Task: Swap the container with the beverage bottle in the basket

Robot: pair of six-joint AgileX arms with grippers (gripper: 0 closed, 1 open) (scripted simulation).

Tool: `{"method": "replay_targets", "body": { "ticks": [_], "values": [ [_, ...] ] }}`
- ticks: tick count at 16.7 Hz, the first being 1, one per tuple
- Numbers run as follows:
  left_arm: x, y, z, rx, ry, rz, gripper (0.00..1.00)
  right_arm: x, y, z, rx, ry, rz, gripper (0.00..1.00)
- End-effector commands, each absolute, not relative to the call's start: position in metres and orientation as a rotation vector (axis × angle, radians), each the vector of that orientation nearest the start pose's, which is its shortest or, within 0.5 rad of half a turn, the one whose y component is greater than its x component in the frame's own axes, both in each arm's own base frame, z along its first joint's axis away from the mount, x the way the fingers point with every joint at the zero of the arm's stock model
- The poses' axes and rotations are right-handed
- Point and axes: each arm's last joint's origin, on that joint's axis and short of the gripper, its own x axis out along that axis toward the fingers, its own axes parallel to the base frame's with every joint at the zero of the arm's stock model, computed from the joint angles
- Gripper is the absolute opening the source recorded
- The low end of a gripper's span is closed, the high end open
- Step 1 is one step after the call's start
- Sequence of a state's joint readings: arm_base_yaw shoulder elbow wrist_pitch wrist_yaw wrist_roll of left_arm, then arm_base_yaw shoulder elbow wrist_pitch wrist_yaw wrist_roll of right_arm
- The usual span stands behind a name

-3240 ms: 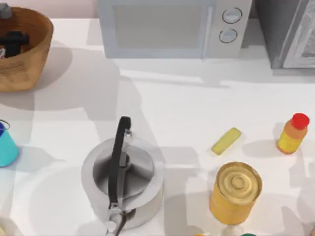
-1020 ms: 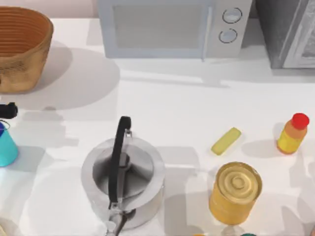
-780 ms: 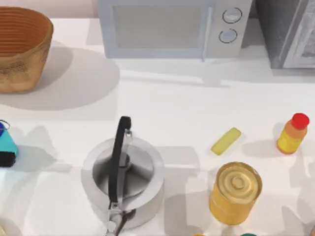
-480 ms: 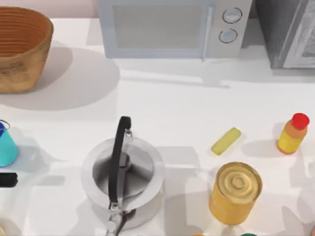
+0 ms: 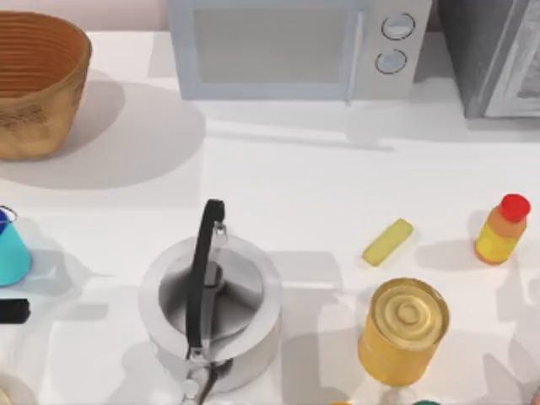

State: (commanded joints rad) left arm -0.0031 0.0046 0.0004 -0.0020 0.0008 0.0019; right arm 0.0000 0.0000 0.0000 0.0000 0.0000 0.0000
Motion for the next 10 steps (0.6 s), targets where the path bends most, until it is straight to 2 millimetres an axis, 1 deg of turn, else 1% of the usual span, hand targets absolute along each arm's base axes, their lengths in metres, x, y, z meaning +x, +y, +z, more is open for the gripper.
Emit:
{"method": "replay_targets", "body": {
  "ticks": [1, 3, 7, 10],
  "values": [
    [0.106, -0.002, 0.160, 0.002, 0.006, -0.004, 0.00, 0.106, -0.001, 0.160, 0.000, 0.000, 0.000, 1.00],
    [0.106, -0.002, 0.170, -0.001, -0.026, -0.015, 0.00, 0.106, -0.001, 0.160, 0.000, 0.000, 0.000, 1.00],
    [0.111, -0.005, 0.206, -0.006, -0.121, -0.064, 0.00, 0.106, -0.001, 0.160, 0.000, 0.000, 0.000, 1.00],
    [0.121, -0.008, 0.236, -0.006, -0.183, -0.132, 0.00, 0.106, -0.001, 0.160, 0.000, 0.000, 0.000, 1.00]
  ]
}}
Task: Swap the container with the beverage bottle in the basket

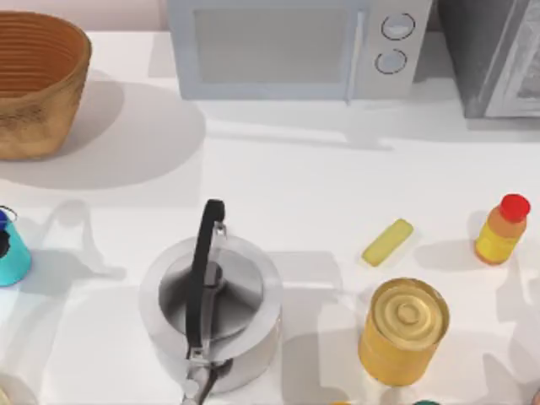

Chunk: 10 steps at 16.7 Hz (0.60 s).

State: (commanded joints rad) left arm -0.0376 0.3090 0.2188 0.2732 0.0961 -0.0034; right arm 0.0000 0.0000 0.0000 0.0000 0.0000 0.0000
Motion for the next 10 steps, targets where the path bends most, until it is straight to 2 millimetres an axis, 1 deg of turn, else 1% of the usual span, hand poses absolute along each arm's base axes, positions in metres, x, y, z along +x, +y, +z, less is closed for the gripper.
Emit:
{"method": "replay_targets", "body": {
  "ticks": [5, 7, 10],
  "values": [
    [0.146, -0.016, 0.277, 0.002, -0.262, -0.251, 0.00, 0.106, -0.001, 0.160, 0.000, 0.000, 0.000, 1.00],
    [0.159, -0.020, 0.290, 0.007, -0.287, -0.300, 0.00, 0.106, -0.001, 0.160, 0.000, 0.000, 0.000, 1.00],
    [0.182, -0.027, 0.304, 0.014, -0.310, -0.379, 0.00, 0.106, -0.001, 0.160, 0.000, 0.000, 0.000, 1.00]
  ]
}}
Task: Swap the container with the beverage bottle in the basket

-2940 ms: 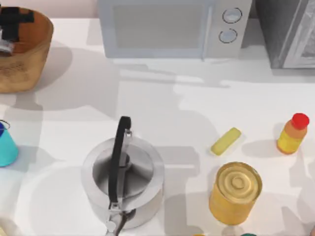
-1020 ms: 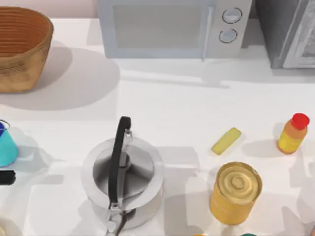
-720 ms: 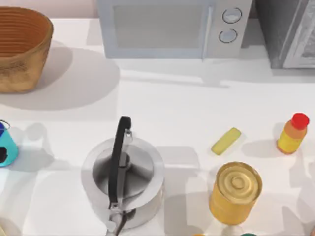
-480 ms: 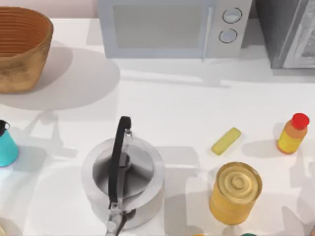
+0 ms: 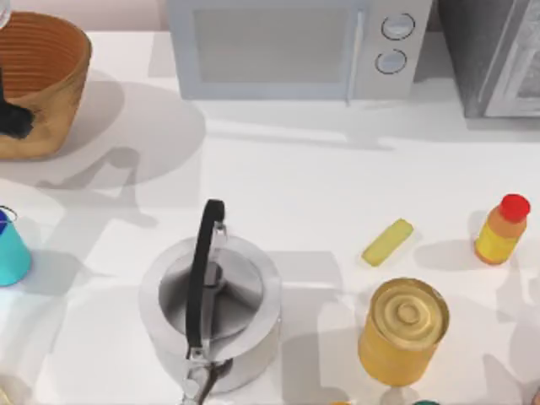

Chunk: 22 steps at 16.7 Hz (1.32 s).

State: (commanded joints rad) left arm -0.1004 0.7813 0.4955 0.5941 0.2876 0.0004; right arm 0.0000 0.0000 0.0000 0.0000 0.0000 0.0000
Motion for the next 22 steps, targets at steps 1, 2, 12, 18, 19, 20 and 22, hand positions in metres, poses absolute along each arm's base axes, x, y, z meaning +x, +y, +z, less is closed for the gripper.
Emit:
{"method": "replay_targets", "body": {
  "ticks": [1, 2, 12, 18, 19, 20, 22],
  "values": [
    [0.190, -0.029, 0.307, 0.015, -0.316, -0.407, 0.00, 0.106, -0.001, 0.160, 0.000, 0.000, 0.000, 1.00],
    [0.198, -0.033, 0.310, 0.016, -0.320, -0.437, 0.00, 0.106, -0.001, 0.160, 0.000, 0.000, 0.000, 1.00],
    [0.284, -0.077, 0.305, 0.027, -0.323, -0.766, 0.00, 0.106, -0.001, 0.160, 0.000, 0.000, 0.000, 1.00],
    [0.333, -0.107, 0.272, 0.042, -0.295, -0.951, 0.00, 0.106, -0.001, 0.160, 0.000, 0.000, 0.000, 1.00],
    [0.341, -0.113, 0.263, 0.043, -0.283, -0.986, 0.00, 0.106, -0.001, 0.160, 0.000, 0.000, 0.000, 1.00],
    [0.348, -0.119, 0.253, 0.043, -0.270, -1.021, 0.00, 0.106, -0.001, 0.160, 0.000, 0.000, 0.000, 1.00],
    [0.361, -0.129, 0.232, 0.041, -0.241, -1.090, 0.00, 0.106, -0.001, 0.160, 0.000, 0.000, 0.000, 1.00]
  ]
}}
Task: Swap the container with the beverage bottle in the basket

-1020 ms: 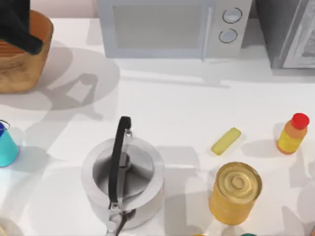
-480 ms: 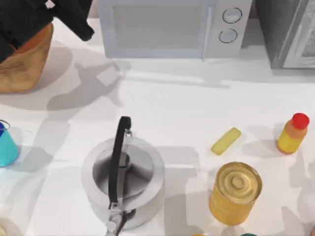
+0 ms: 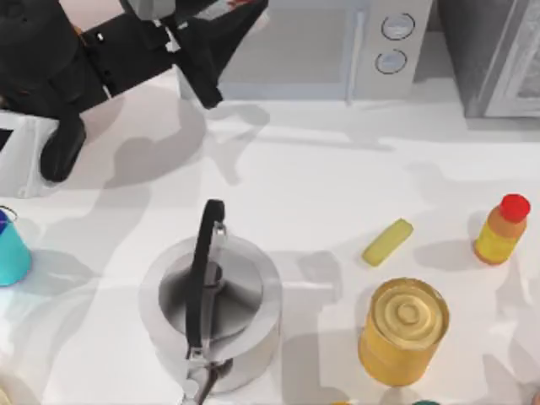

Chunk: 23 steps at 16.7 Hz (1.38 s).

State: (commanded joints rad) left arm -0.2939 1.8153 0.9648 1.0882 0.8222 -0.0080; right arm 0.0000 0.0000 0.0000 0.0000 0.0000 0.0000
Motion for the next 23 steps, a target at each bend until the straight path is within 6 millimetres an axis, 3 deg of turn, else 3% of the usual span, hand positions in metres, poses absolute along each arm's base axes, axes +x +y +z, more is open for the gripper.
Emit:
{"method": "replay_targets", "body": {
  "ticks": [8, 15, 17, 23],
  "values": [
    [0.396, -0.165, 0.130, 0.029, -0.126, -1.357, 0.00, 0.106, -0.001, 0.160, 0.000, 0.000, 0.000, 1.00],
    [0.397, -0.173, 0.028, 0.001, -0.007, -1.558, 0.00, 0.106, -0.001, 0.160, 0.000, 0.000, 0.000, 1.00],
    [0.394, -0.176, 0.018, 0.000, 0.000, -1.591, 0.00, 0.106, -0.001, 0.160, 0.000, 0.000, 0.000, 1.00],
    [0.394, -0.176, 0.018, 0.000, 0.000, -1.591, 0.00, 0.106, -0.001, 0.160, 0.000, 0.000, 0.000, 1.00]
  ]
}}
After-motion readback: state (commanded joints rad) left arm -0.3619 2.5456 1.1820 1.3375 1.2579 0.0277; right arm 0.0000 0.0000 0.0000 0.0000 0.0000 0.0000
